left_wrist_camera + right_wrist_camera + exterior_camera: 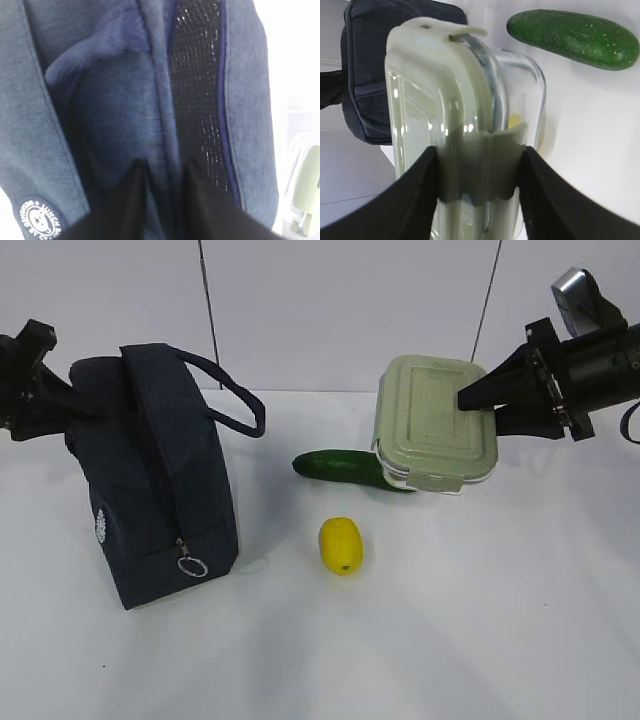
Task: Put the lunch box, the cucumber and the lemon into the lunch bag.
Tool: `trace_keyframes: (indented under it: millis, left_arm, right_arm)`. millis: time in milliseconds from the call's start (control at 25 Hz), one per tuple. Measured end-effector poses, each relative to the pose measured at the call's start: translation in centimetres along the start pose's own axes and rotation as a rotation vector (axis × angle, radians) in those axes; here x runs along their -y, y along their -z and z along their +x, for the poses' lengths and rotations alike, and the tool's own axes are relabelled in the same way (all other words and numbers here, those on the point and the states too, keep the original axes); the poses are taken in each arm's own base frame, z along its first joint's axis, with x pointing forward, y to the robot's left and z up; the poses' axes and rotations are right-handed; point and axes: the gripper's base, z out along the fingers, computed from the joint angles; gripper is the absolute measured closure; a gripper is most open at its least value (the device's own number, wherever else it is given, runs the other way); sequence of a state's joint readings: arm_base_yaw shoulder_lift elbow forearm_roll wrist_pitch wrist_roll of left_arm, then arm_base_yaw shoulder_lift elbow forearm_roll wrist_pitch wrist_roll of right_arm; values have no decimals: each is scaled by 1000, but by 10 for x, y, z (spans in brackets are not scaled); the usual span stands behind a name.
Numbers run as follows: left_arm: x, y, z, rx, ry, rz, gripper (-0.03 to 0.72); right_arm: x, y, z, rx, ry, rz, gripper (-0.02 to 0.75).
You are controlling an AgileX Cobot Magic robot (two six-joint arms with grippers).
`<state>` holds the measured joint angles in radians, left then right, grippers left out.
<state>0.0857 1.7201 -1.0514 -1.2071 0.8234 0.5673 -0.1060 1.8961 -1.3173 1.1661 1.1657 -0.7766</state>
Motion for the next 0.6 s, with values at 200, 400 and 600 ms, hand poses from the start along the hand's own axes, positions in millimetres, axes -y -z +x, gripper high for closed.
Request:
trace_keyframes:
  millis: [200,400,600]
  left_arm:
    - [2,0,3,-37,0,24,678]
    - [6,4,4,-54,-46,11,680]
    - [28,26,-2,-27,-147,-16,680]
  right_arm:
    - [0,0,0,0,0,0,365]
    - [-1,0,0,1,2,0,366]
    - [-11,3,0,12,25,-3,366]
